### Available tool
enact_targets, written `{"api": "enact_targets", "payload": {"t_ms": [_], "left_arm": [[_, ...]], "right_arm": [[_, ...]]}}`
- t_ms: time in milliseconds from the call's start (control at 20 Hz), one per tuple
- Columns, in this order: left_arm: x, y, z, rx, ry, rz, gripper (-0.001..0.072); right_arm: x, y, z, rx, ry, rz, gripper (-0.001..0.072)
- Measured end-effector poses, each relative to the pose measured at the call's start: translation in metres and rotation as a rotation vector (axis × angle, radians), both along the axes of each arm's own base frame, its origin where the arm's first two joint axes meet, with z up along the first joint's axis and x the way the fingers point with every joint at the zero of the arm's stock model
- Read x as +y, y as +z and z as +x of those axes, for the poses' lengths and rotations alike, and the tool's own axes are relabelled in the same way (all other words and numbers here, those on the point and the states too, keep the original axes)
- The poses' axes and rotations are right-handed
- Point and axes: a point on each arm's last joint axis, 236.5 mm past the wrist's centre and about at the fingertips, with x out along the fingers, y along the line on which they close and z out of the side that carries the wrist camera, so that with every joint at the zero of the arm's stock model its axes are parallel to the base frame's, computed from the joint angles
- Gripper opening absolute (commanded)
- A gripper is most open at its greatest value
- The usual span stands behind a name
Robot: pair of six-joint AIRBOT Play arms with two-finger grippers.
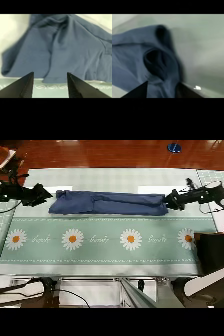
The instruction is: Fold the shirts.
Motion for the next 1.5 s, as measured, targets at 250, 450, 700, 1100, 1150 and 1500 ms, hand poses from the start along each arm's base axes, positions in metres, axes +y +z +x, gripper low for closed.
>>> {"api": "enact_targets", "payload": {"t_ms": [250,450,700,1100,1150,1500], "left_arm": [[-0.054,0.004,-0.007,-0.053,-0.109,0.024,0.0038],[-0.094,0.005,-0.013,-0.073,-0.199,0.026,0.0019],[-0.183,0.003,-0.022,-0.119,-0.356,0.001,0.0018],[-0.396,-0.023,-0.052,-0.137,-0.685,-0.063,0.0017],[-0.42,-0.026,-0.057,-0.132,-0.713,-0.075,0.0017],[-0.541,-0.059,-0.14,0.043,-0.88,-0.198,0.0018]], "right_arm": [[0.033,0.004,0.005,-0.036,0.101,-0.017,0.0022],[0.012,0.049,0.001,-0.104,0.133,-0.096,0.0022],[-0.028,0.125,-0.052,-0.197,0.124,-0.267,0.0022],[-0.005,0.206,-0.163,-0.399,0.074,-0.375,0.0022],[-0.001,0.215,-0.171,-0.425,0.062,-0.378,0.0022],[0.022,0.25,-0.193,-0.546,0.021,-0.34,0.0022]]}}
